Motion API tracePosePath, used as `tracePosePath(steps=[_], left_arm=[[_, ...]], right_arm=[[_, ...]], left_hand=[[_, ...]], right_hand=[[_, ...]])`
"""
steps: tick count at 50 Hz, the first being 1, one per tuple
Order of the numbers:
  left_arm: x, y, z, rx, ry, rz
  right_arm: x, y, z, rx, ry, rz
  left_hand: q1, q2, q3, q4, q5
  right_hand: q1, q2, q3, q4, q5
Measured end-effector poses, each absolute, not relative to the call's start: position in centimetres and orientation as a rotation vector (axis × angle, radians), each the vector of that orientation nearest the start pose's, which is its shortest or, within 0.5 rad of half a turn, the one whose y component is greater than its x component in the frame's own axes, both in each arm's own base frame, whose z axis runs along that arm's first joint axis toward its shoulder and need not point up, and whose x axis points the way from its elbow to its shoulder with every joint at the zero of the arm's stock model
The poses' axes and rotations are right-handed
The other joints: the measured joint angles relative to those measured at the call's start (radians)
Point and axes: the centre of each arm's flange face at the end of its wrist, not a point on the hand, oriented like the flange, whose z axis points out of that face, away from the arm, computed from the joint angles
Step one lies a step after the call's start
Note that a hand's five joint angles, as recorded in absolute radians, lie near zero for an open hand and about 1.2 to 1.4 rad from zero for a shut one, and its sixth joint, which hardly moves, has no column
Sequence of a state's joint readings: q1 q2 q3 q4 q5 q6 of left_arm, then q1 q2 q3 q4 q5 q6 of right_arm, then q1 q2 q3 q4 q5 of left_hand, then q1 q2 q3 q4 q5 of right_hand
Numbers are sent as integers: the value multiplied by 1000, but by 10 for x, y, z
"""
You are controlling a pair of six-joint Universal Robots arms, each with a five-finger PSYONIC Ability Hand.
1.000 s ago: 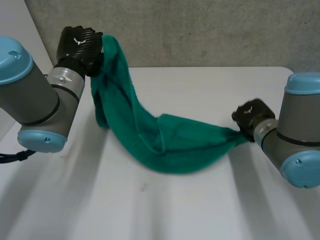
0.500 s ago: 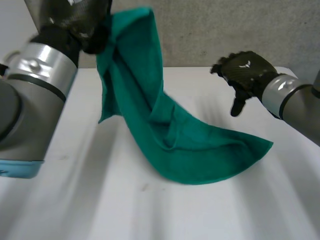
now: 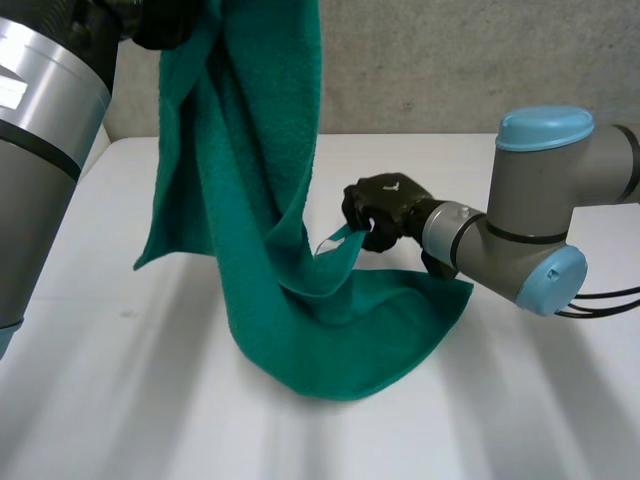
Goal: Fold the towel.
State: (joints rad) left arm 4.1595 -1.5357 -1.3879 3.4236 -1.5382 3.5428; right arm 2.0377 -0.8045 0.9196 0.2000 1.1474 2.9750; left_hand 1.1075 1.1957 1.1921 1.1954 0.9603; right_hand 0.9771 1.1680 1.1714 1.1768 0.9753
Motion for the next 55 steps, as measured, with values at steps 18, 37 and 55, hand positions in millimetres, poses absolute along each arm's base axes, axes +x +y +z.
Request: tracePosePath(steps=[18,37,55], left_arm=[[-250,-264,296,833,1921,-2347],[-266,-306,197,1014,2335,-1841],[-280,-364,411,591,1235,-2708]], right_arm=[[254,-304,280,-1250,2201,-1750],[266,-330,219,-1693,2381,-1598],[276,-380,425,-700,1488,-2895]], left_hand=[[0,0,0,0,0],[0,0,0,0,0],[0,1,2,0,0]], right_hand=[[0,0,7,11,7],[0,0,7,11,9],[1,2,10,13,12]])
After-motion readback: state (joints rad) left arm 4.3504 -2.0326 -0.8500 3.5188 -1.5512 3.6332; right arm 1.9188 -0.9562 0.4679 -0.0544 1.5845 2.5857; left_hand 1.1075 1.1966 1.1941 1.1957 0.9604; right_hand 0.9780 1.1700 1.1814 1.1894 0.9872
